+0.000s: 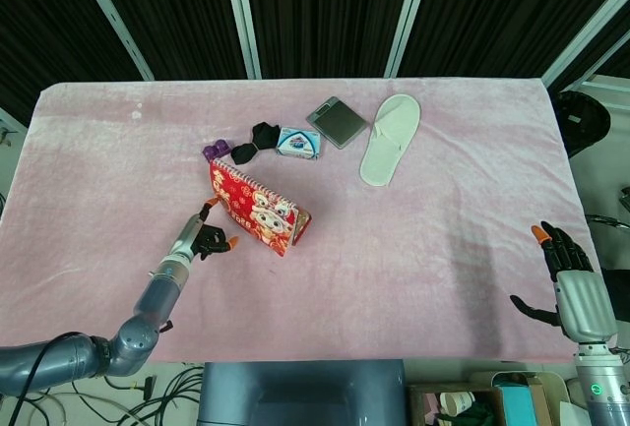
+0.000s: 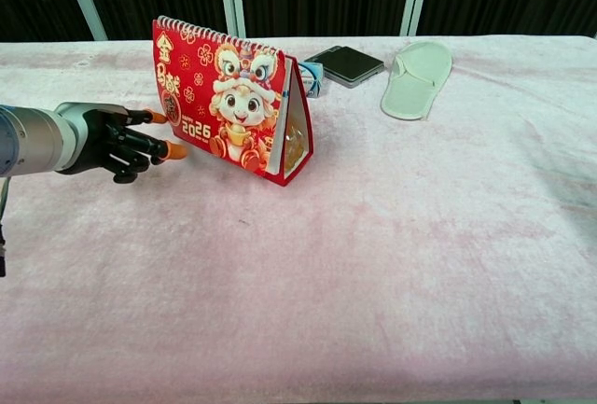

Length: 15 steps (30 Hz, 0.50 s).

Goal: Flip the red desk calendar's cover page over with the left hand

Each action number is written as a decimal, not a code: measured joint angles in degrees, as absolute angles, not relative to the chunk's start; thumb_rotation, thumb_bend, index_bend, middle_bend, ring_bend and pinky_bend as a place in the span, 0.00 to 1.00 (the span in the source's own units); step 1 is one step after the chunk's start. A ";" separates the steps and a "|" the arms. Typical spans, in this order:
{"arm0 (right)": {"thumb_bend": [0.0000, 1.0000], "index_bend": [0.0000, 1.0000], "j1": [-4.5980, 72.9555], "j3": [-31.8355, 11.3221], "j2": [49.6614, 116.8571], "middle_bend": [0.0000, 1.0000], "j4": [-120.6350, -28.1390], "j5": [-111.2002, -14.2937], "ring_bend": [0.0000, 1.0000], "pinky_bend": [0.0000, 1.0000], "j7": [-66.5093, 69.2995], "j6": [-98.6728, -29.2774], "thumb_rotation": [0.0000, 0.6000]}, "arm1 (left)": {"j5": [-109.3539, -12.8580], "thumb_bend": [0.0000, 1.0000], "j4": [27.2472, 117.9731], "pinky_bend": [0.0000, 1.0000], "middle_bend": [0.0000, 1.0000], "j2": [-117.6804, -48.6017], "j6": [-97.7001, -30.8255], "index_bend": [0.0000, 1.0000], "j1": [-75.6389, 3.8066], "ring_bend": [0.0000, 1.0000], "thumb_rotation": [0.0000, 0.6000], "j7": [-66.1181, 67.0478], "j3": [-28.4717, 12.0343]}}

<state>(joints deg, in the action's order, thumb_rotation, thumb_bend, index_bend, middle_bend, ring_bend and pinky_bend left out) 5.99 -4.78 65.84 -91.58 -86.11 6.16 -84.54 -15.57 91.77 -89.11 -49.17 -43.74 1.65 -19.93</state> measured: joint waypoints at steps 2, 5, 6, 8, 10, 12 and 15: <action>0.10 0.00 5.99 -4.76 65.82 0.00 -91.57 -86.12 0.00 0.11 6.14 -84.52 1.00 | -15.52 0.33 92.00 0.85 0.75 -89.25 -49.07 0.00 -44.02 0.79 1.00 1.98 -19.82; 0.10 0.00 5.98 -4.74 65.79 0.00 -91.58 -86.15 0.00 0.11 6.19 -84.54 1.00 | -15.63 0.33 92.58 0.85 0.75 -89.38 -49.04 0.00 -44.35 0.79 1.00 2.38 -19.71; 0.10 0.00 5.98 -4.74 65.79 0.00 -91.57 -86.15 0.00 0.11 6.20 -84.53 1.00 | -15.69 0.33 92.87 0.85 0.75 -89.39 -49.03 0.00 -44.43 0.79 1.00 2.47 -19.69; 0.10 0.00 5.98 -4.73 65.77 0.00 -91.58 -86.15 0.00 0.11 6.27 -84.51 1.00 | -15.93 0.33 93.76 0.85 0.75 -89.37 -49.03 0.00 -44.61 0.79 1.00 2.71 -19.62; 0.10 0.00 5.98 -4.72 65.76 0.00 -91.55 -86.18 0.00 0.11 6.26 -84.51 1.00 | -16.31 0.33 94.78 0.85 0.75 -89.29 -49.07 0.00 -44.73 0.79 1.00 2.93 -19.56; 0.10 0.00 5.97 -4.71 65.76 0.00 -91.54 -86.21 0.00 0.11 6.30 -84.55 1.00 | -17.16 0.33 96.29 0.85 0.75 -89.10 -49.30 0.00 -44.80 0.79 1.00 3.19 -19.44; 0.10 0.00 5.94 -4.71 65.73 0.00 -91.51 -86.23 0.00 0.11 6.40 -84.59 1.00 | -19.28 0.33 98.98 0.85 0.75 -88.66 -49.95 0.00 -44.61 0.80 1.00 3.35 -19.26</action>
